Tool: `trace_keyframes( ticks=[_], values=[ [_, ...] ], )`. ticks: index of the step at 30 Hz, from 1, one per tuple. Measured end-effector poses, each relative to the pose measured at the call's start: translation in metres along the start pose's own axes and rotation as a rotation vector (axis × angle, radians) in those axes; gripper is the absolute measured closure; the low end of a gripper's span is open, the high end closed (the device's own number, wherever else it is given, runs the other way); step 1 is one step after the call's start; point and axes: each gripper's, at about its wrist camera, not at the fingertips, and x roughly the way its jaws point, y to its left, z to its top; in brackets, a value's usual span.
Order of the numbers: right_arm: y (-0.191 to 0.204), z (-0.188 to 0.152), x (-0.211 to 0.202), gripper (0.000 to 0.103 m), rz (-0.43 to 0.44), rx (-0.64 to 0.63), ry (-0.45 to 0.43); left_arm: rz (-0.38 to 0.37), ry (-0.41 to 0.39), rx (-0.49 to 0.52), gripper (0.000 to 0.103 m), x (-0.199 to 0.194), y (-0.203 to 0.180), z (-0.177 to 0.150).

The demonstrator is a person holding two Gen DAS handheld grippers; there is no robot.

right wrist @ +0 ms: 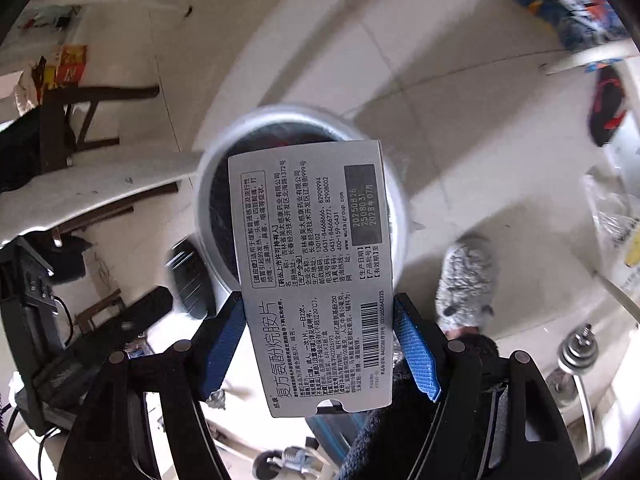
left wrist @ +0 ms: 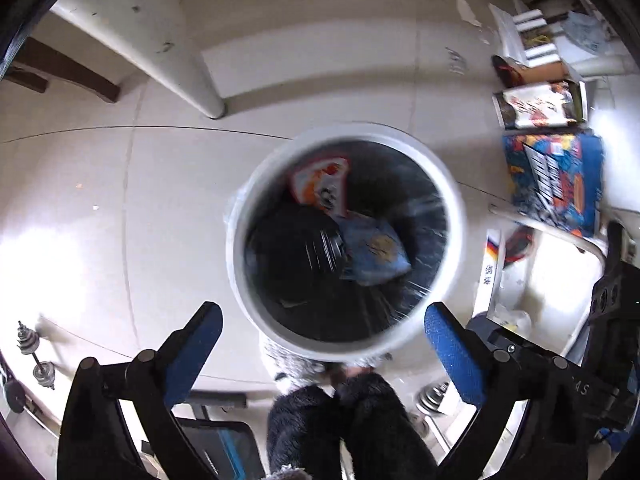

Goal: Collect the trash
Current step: 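Open both tools to drop the lid and leaflet into the bin, then raise both tools from the bin back over the table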

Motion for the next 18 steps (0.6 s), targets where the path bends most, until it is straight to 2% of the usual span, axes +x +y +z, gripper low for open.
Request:
trace_keyframes(
  ticks=[1,2,3,4,7,10,14,18],
  values=[
    [-0.001,0.005,0.01,0.024,0.009,-0.001,0.015,0.005,-0.004,-0.008,0.0,0.001,0.004,0.0],
    [-0.002,0.008,0.017,0.008,0.014,-0.007,0.028,0.015,-0.011,-0.015,0.0,-0.001,0.006,0.0],
    [-0.002,0.009,0.024,0.002,0.01,-0.017,0.035,0.03,-0.03,-0.018,0.0,-0.004,0.009,-0.001],
    [0.0,0.009,0.026,0.0,0.014,-0.021,0.034,0.05,-0.047,-0.017,0.0,-0.009,0.011,-0.002],
    [0.003,0.007,0.023,0.0,-0.005,-0.052,0.024,0.131,-0.099,-0.002,0.0,-0.025,0.014,-0.011],
    [0.016,-0.002,0.01,0.0,-0.078,-0.113,-0.014,0.16,-0.116,0.004,0.0,-0.044,0.013,-0.021],
    [0.037,-0.018,-0.021,0.0,-0.232,-0.218,-0.077,0.204,-0.128,0.026,0.0,-0.07,0.005,-0.042],
    [0.055,-0.036,-0.059,0.0,-0.316,-0.276,-0.12,0.209,-0.132,0.04,0.0,-0.103,-0.011,-0.066]
  ],
)
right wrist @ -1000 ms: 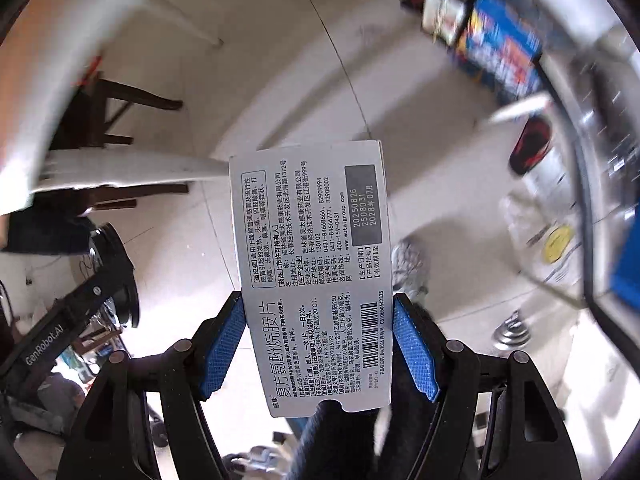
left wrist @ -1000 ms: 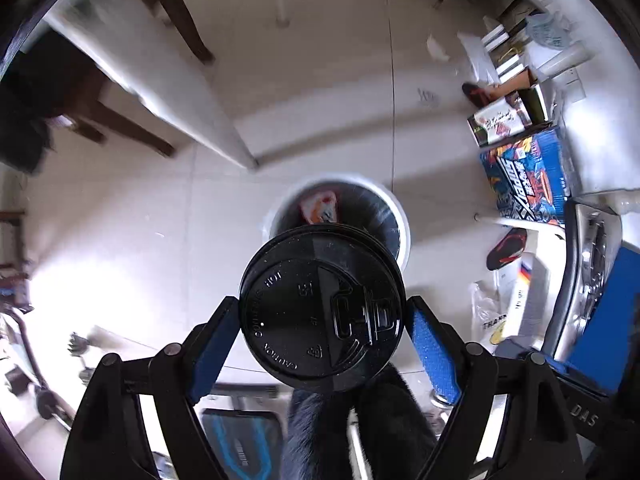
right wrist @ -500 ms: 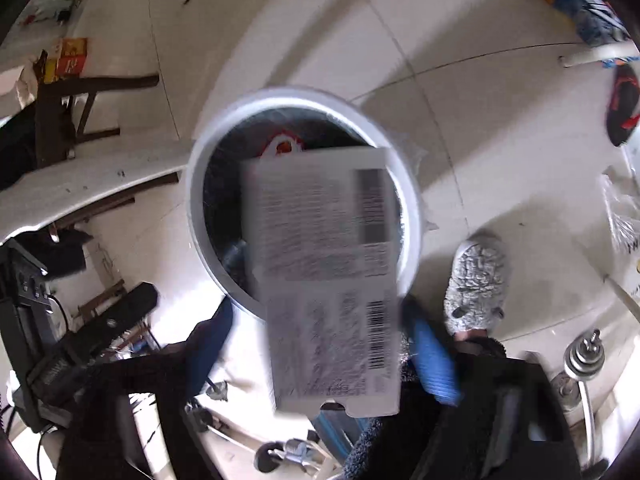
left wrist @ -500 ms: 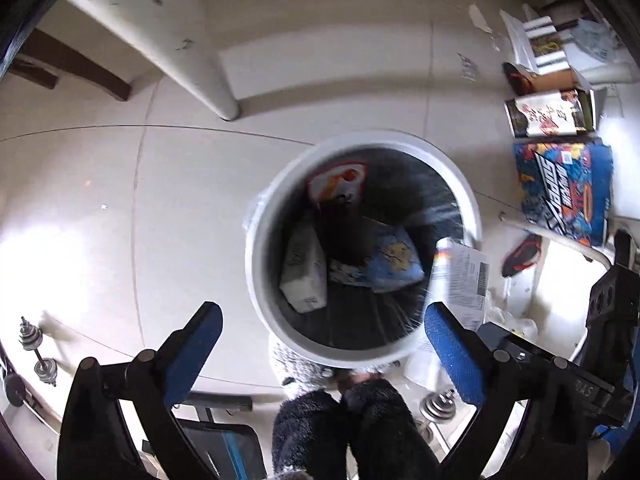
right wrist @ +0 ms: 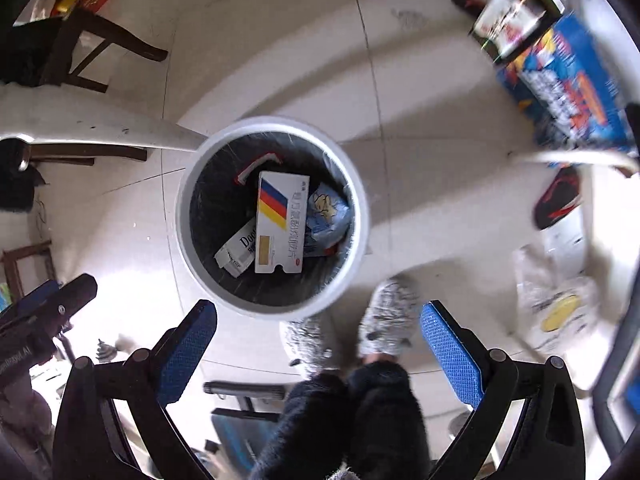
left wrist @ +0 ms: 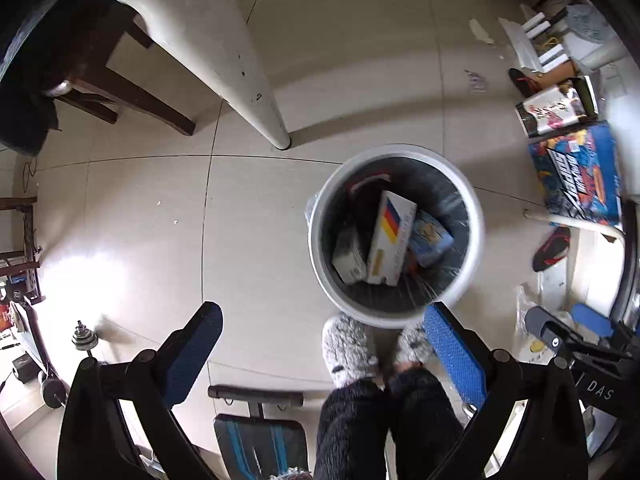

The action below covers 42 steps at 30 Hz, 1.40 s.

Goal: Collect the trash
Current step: 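Raise both tools from the bin back over the table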

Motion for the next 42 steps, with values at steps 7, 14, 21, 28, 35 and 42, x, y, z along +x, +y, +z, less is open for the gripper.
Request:
trace_keyframes(
  ticks=[7,14,21,28,35,42],
  values=[
    [0.003,-0.031,-0.099,0.0,-0.053,-0.028,-0.045,-0.015,-0.03,0.009,0.0,-0.087,-0.012,-0.032],
    [0.011,-0.07,-0.2,0.0,-0.048,-0.033,-0.092,-0.021,-0.069,0.043,0.0,-0.176,-0.017,-0.062],
    [0.026,-0.104,-0.304,0.0,-0.03,-0.024,-0.143,-0.039,-0.125,0.062,0.0,-0.256,-0.016,-0.08],
    [0.044,-0.118,-0.395,0.0,0.029,-0.015,-0.214,-0.044,-0.244,0.075,0.0,-0.329,-0.017,-0.065],
    [0.043,-0.069,-0.462,0.0,0.119,0.047,-0.298,-0.003,-0.4,0.068,0.0,-0.389,-0.026,0.009],
    [0.008,0.07,-0.502,0.0,0.124,0.109,-0.344,0.113,-0.485,0.123,0.0,-0.414,-0.067,0.149]
  ],
)
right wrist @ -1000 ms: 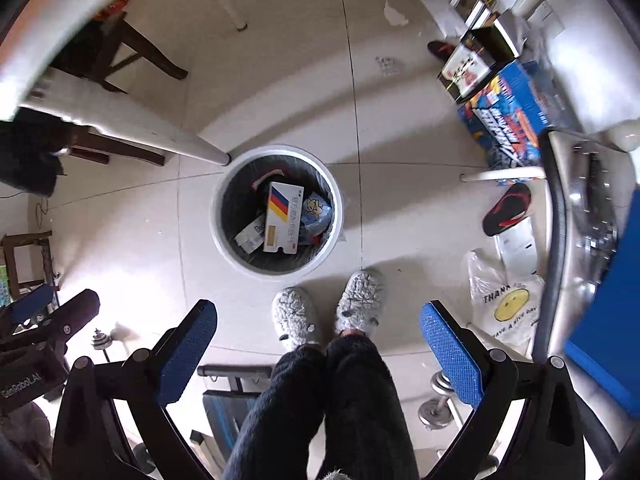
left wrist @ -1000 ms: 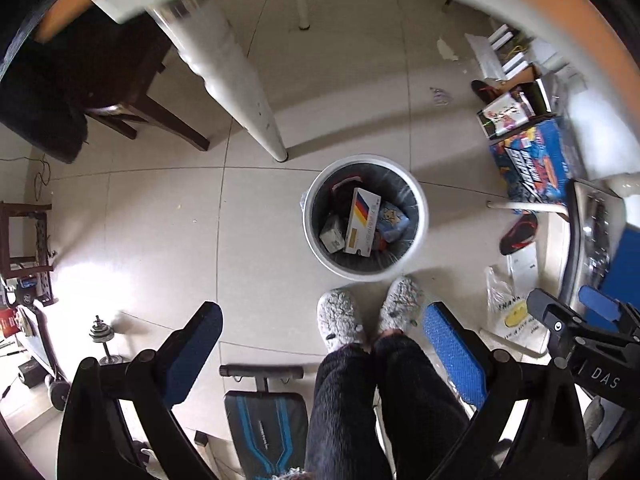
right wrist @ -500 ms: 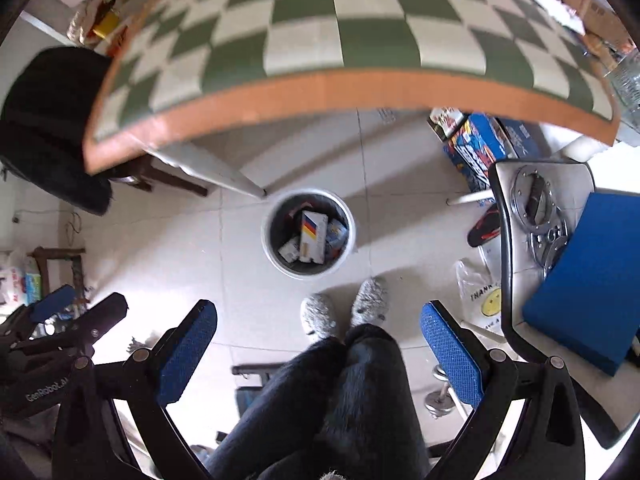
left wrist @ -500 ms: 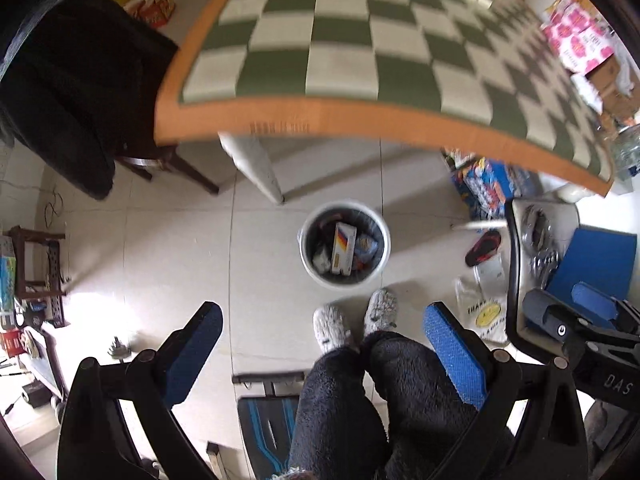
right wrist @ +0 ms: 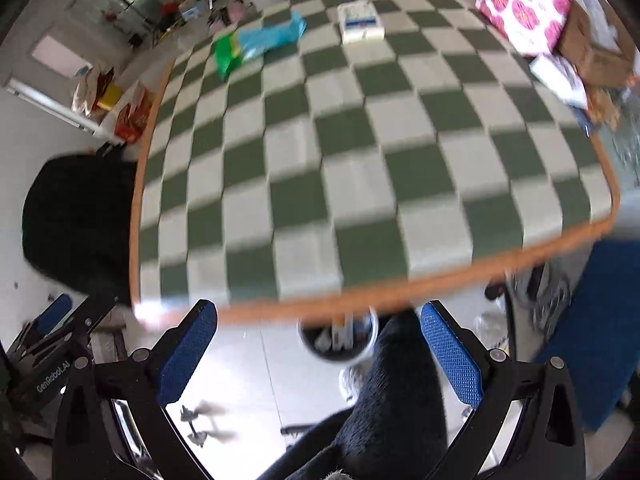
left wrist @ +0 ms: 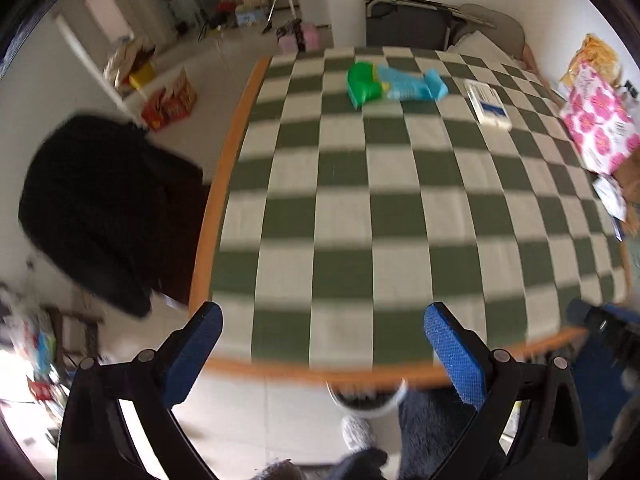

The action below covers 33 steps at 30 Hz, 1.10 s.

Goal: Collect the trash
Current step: 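Raise both tools from the bin back over the table, then grasp the blue-green snack bag with left tool while right grasps the white medicine box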

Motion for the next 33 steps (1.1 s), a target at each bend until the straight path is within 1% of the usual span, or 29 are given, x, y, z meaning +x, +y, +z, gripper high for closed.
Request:
trace_keyframes(
  ticks=[2,3,4,5,7,8,9,10,11,12,13,15,16,18,20,24,26,30,31,32,33],
  values=[
    [-0.007,0.057,0.013,0.0,-0.011,0.001,0.0,0.039,-0.008,0.073,0.0,0.023,-0.016,0.048],
    [-0.012,0.093,0.023,0.0,-0.027,-0.001,0.007,0.051,-0.007,0.108,0.0,0.03,-0.019,0.065],
    [-0.016,0.117,0.031,0.0,-0.037,-0.001,0.014,0.073,-0.008,0.166,0.0,0.04,-0.027,0.089],
    [-0.021,0.143,0.041,0.0,-0.046,-0.002,0.025,0.091,-0.009,0.23,0.0,0.05,-0.035,0.11],
    [-0.031,0.2,0.065,0.0,-0.07,-0.007,0.063,0.145,-0.006,0.404,0.0,0.084,-0.063,0.158],
    [-0.036,0.224,0.076,0.0,-0.08,-0.011,0.083,0.154,-0.003,0.465,0.0,0.097,-0.072,0.172],
    [-0.041,0.254,0.092,0.0,-0.089,-0.017,0.113,0.166,0.001,0.546,0.0,0.113,-0.084,0.191],
    [-0.044,0.271,0.101,0.0,-0.092,-0.021,0.128,0.171,0.008,0.633,0.0,0.131,-0.097,0.209],
    [-0.048,0.29,0.111,0.0,-0.098,-0.028,0.143,0.167,0.017,0.698,0.0,0.144,-0.105,0.222],
    [-0.051,0.314,0.125,0.0,-0.111,-0.041,0.16,0.163,0.032,0.772,0.0,0.16,-0.115,0.236],
    [-0.054,0.325,0.133,0.0,-0.117,-0.05,0.17,0.159,0.064,0.844,0.0,0.178,-0.123,0.247],
    [-0.061,0.355,0.153,0.0,-0.125,-0.054,0.195,0.168,0.125,0.956,0.0,0.209,-0.135,0.266],
    [-0.064,0.365,0.16,0.0,-0.125,-0.054,0.206,0.162,0.143,0.99,0.0,0.22,-0.14,0.273],
    [-0.069,0.383,0.174,0.0,-0.12,-0.054,0.224,0.148,0.183,1.032,0.0,0.24,-0.145,0.287],
    [-0.072,0.397,0.188,0.0,-0.107,-0.051,0.246,0.119,0.216,1.064,0.0,0.254,-0.15,0.295],
    [-0.072,0.412,0.207,0.0,-0.077,-0.048,0.271,0.075,0.304,1.103,0.0,0.281,-0.152,0.299],
    [-0.071,0.419,0.217,0.0,-0.062,-0.038,0.276,0.058,0.332,1.09,0.001,0.289,-0.152,0.301],
    [-0.069,0.431,0.233,0.001,-0.066,-0.011,0.264,0.004,0.35,1.029,0.005,0.294,-0.152,0.306],
    [-0.068,0.433,0.235,0.002,-0.067,-0.007,0.257,-0.012,0.349,1.009,0.011,0.292,-0.152,0.306],
    [-0.068,0.435,0.237,0.005,-0.071,-0.004,0.25,-0.024,0.356,0.991,0.014,0.29,-0.151,0.308],
    [-0.066,0.436,0.239,0.006,-0.085,-0.005,0.241,-0.02,0.355,0.971,0.014,0.288,-0.152,0.308]
  ],
)
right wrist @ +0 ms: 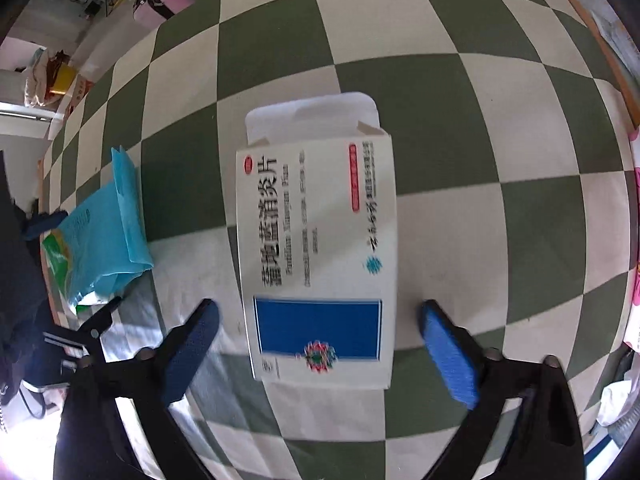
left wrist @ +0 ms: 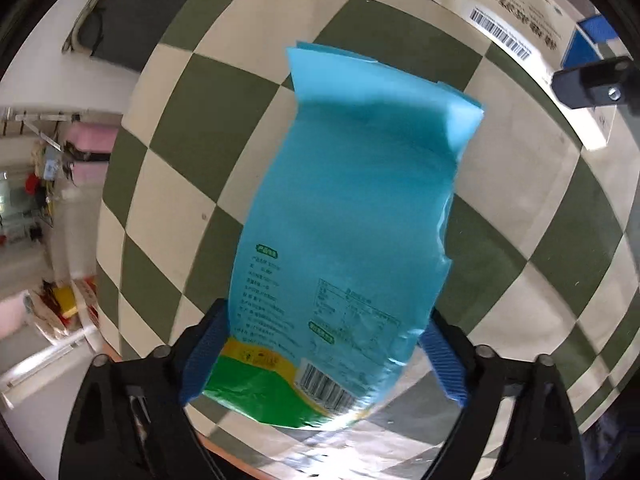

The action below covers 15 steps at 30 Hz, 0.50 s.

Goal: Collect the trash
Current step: 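Grasp the blue-green snack bag with left tool while right grasps the white medicine box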

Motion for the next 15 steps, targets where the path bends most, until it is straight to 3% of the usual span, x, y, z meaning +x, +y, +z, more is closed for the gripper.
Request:
trace_keyframes(
  ticks=[2,4,11,15],
  values=[
    [0.004,0.0,-0.002,0.019,-0.03,-0.009,-0.026,-0.022,-0.005,-0.053,0.014,-0.005,-0.002,-0.002],
    [0.006,-0.001,-0.007,0.03,-0.055,-0.015,-0.056,-0.071,0.01,-0.172,0.014,-0.01,-0.001,-0.004],
    [-0.01,-0.04,-0.013,0.03,-0.044,0.01,-0.012,-0.366,0.102,-0.763,0.014,-0.011,-0.011,-0.052],
    [-0.016,-0.076,-0.012,0.03,-0.055,0.001,0.03,-0.512,0.102,-1.002,0.014,-0.011,-0.027,-0.081]
  ],
)
